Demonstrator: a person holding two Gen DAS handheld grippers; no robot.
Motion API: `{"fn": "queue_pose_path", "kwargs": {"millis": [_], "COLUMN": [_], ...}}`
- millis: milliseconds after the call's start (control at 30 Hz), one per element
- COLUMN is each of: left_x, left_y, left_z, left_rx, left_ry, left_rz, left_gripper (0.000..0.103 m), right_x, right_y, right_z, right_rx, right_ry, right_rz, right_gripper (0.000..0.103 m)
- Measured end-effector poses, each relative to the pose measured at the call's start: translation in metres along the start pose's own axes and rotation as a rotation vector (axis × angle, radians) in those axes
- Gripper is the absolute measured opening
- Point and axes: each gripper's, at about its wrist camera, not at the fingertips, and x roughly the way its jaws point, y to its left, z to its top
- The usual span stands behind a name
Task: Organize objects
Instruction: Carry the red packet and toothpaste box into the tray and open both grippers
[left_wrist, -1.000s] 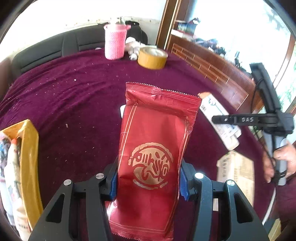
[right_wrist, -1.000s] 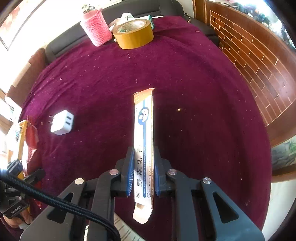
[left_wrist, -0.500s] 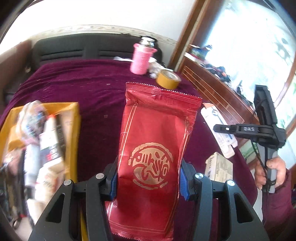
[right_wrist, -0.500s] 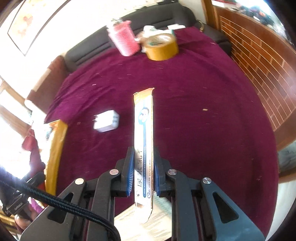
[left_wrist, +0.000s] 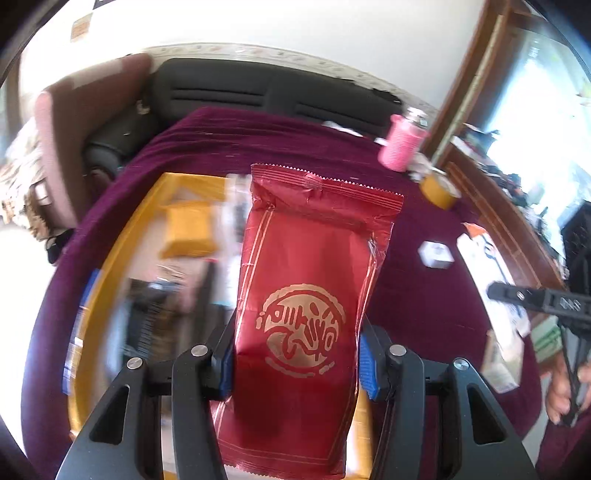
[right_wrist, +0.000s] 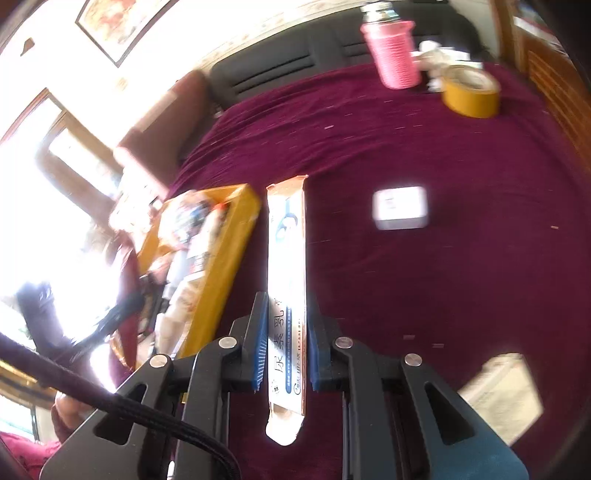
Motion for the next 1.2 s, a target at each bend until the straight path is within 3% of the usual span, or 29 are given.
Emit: {"fn": "queue_pose_path", "kwargs": {"millis": [267,500,867,1200], "left_x": [0.024,0.065,0.096,0.091], "left_y": [0.048,0.080,0.100,0.099], "left_z": [0.038,0.060,0.059,0.057], "left_rx": [-0.028,-0.064,-0.113,-0.121], "left_ry": [0.000,0.064,0.124,0.086], "left_rz": [0.113,0.167,0.144,0.154], "left_gripper": [0.046,0.046,0.046,0.047], "right_x": [0.050,0.092,0.137,0.157], "right_y": [0.056,0.088,0.093,0.100], "right_z": [0.002,0.004,0.036,0.053], "right_rx": [-0.055,-0.049,-0.010,-0.027], "right_ry": [0.078,0.139,0.111,0.102], "right_rz": [0.066,0.117,-0.062,-0.153], "right_gripper": [0.016,0.016,0.016,0.017]}}
